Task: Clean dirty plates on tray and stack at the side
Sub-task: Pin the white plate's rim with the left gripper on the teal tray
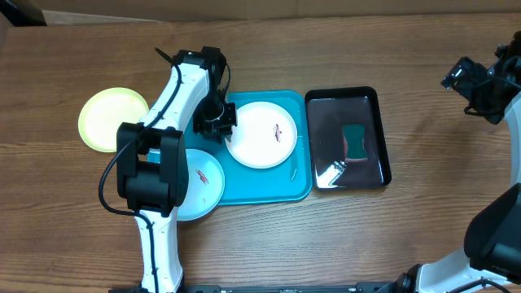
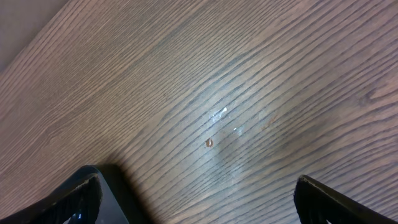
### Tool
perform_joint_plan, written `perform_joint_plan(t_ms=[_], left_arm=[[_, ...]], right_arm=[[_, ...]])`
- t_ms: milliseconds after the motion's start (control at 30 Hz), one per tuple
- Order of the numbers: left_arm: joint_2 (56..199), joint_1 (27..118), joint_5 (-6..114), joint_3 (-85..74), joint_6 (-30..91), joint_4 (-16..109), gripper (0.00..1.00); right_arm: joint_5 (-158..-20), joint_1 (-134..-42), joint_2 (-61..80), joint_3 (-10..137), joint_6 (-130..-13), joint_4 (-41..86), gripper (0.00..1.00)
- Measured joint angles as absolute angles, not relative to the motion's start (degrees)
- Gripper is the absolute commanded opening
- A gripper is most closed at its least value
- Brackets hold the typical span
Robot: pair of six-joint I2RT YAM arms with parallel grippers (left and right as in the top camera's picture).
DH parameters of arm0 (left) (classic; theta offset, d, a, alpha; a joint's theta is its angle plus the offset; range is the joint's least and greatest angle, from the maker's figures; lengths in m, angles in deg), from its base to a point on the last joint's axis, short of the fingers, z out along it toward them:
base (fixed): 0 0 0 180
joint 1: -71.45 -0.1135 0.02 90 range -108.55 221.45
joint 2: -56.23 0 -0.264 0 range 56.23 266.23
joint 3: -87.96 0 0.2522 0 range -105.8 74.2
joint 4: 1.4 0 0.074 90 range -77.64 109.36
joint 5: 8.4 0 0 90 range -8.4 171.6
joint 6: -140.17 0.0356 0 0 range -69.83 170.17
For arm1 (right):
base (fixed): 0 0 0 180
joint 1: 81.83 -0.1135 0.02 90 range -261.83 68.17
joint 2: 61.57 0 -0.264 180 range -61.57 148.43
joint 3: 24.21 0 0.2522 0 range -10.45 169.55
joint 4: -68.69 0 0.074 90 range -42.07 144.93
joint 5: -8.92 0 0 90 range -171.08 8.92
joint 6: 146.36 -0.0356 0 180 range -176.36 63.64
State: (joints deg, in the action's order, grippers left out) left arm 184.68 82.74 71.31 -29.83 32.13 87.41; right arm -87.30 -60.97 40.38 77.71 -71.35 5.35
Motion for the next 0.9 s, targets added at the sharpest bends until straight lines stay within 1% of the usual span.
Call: perform_joint_plan(t_ms=[67,233,367,433,533,700,733,833,900], left_arm=[[184.2,82.7,72.5,-29.8,32.1,87.4,0.32],[178.9,82.7,73.9,-29.8,32.1,88.5,0.32],[171.6,83.7,75.4,-29.8,30.7,90.4,0.32],[168.4,85.0,77.0,-29.8,29.5,91.5,0.35],[165.4,87.4,79.8,-29.8,27.1,92.7,0.37],[164.8,91.7,82.7,-29.6,24.1,92.1,0.39],[164.8,92.4,83.3,-29.2,23.3,91.7,0.40],[164.8,93.5,84.3,-27.1,21.8,89.2,0.54],[164.8,93.6,84.7,-24.0,20.9,86.2,0.56]], right_arm=[[-87.3,-61.0,40.4,77.7,-71.3,5.4,1.00],[-87.3,-61.0,40.4,77.7,-71.3,5.4,1.00],[-87.3,-61.0,40.4,77.7,-71.3,5.4,1.00],[-87.3,-61.0,40.4,77.7,-71.3,5.4,1.00],[-87.3,-61.0,40.4,77.7,-71.3,5.4,1.00],[-87.3,-61.0,40.4,77.7,-71.3,5.4,1.00],[-87.3,-61.0,40.4,77.7,-71.3,5.4,1.00],[-87.3,-61.0,40.4,77.7,-71.3,5.4,1.00],[-87.3,-61.0,40.4,77.7,-71.3,5.4,1.00]])
